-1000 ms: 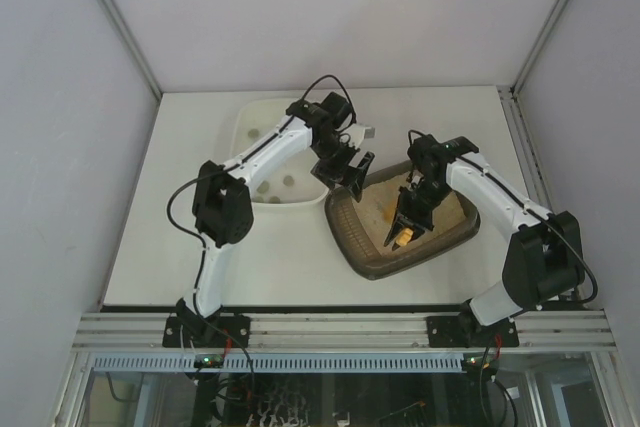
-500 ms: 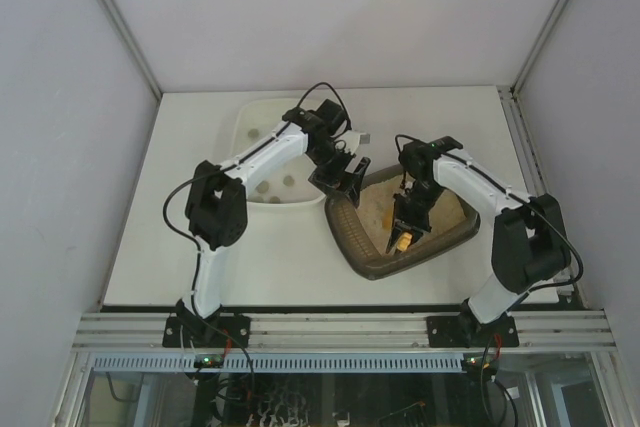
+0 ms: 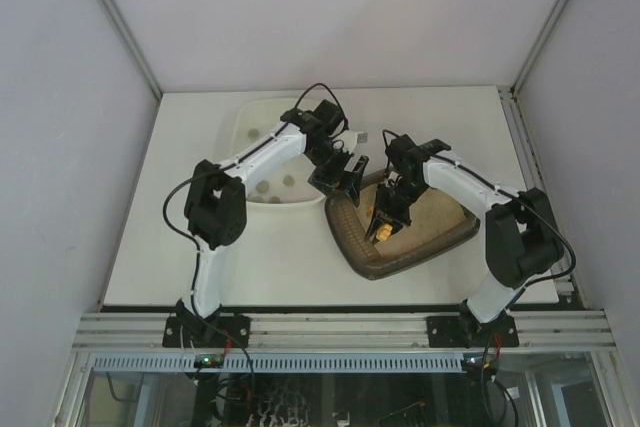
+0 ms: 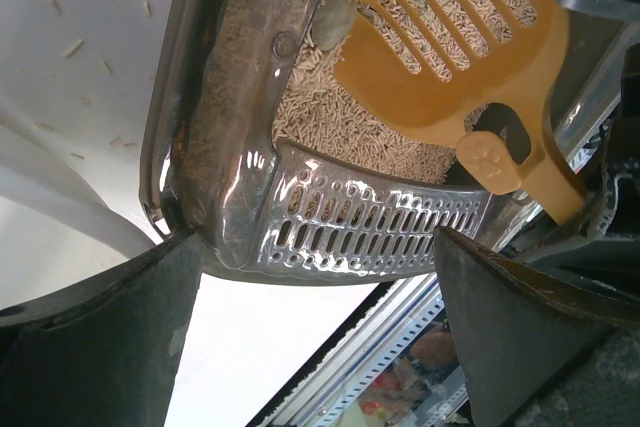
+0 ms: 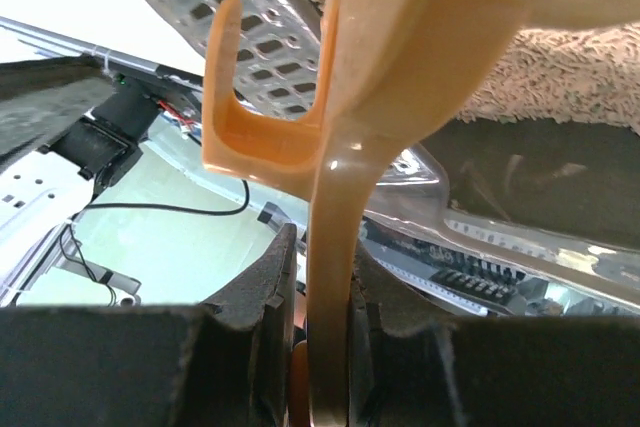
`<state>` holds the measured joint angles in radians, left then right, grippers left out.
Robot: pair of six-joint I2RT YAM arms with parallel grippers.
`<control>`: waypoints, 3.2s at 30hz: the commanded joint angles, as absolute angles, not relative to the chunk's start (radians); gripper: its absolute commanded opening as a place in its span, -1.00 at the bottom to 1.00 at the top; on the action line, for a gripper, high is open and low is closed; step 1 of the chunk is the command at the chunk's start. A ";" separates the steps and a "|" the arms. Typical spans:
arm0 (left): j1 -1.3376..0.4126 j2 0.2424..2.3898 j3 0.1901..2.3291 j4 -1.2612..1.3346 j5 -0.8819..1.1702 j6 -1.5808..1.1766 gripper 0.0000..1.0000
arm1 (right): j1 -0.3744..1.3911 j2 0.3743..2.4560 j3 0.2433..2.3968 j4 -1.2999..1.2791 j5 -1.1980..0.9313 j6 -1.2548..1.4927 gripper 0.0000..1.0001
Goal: Clean the litter box
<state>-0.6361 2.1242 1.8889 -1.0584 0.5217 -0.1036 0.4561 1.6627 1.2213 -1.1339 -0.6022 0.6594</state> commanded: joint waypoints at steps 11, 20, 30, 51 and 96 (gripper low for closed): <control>-0.650 2.072 1.838 -1.003 0.623 -0.126 0.99 | 0.379 1.464 0.926 -0.664 -0.730 0.734 -1.00; -0.648 2.070 1.843 -1.025 0.615 -0.099 0.99 | 0.323 1.160 0.729 -0.575 -0.694 0.779 -1.00; -0.643 2.037 1.825 -1.074 0.567 -0.031 0.99 | 0.315 0.894 0.558 -0.533 -0.675 0.858 -1.00; -0.580 1.767 1.637 -1.163 0.338 0.126 0.99 | 0.404 0.105 0.107 -0.176 -0.383 0.981 -1.00; -0.438 1.742 1.542 -1.157 0.407 0.114 0.99 | 0.534 0.373 0.462 -0.682 -0.193 0.832 -1.00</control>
